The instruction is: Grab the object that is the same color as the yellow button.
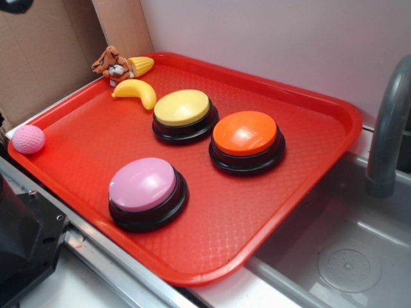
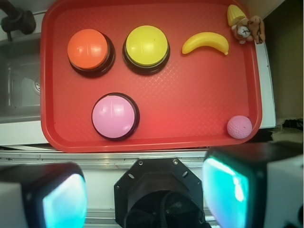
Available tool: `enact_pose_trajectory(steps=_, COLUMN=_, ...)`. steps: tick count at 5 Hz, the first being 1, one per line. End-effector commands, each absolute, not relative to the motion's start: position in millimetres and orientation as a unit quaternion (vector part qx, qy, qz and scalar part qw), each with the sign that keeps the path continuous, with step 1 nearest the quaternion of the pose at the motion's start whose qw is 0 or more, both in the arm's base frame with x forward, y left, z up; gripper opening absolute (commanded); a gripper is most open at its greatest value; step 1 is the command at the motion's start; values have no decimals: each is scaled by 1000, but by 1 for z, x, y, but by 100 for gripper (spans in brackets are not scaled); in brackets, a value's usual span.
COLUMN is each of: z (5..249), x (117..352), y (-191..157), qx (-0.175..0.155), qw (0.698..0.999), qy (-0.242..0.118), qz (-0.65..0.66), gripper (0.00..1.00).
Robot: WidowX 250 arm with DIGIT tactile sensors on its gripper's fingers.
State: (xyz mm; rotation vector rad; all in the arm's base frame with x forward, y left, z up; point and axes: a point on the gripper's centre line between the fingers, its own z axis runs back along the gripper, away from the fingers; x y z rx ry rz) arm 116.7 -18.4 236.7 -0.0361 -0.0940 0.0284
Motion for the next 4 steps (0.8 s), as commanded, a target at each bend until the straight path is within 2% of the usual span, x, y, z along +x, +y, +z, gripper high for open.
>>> enact_pose_trajectory(steps=1, z=237, x=117, y=-18, qx=-18, qw=999, qy=-47, qz=14, gripper=100)
enact_pose_trajectory(steps=2, z=240, x=130, y=-4, qx=-53, qw=994, qy=-80, qz=59, gripper=100)
enact_pose_trajectory(steps=4, z=235, x=150, y=14, qx=-67, qw=984, qy=-99, qz=134, gripper=100)
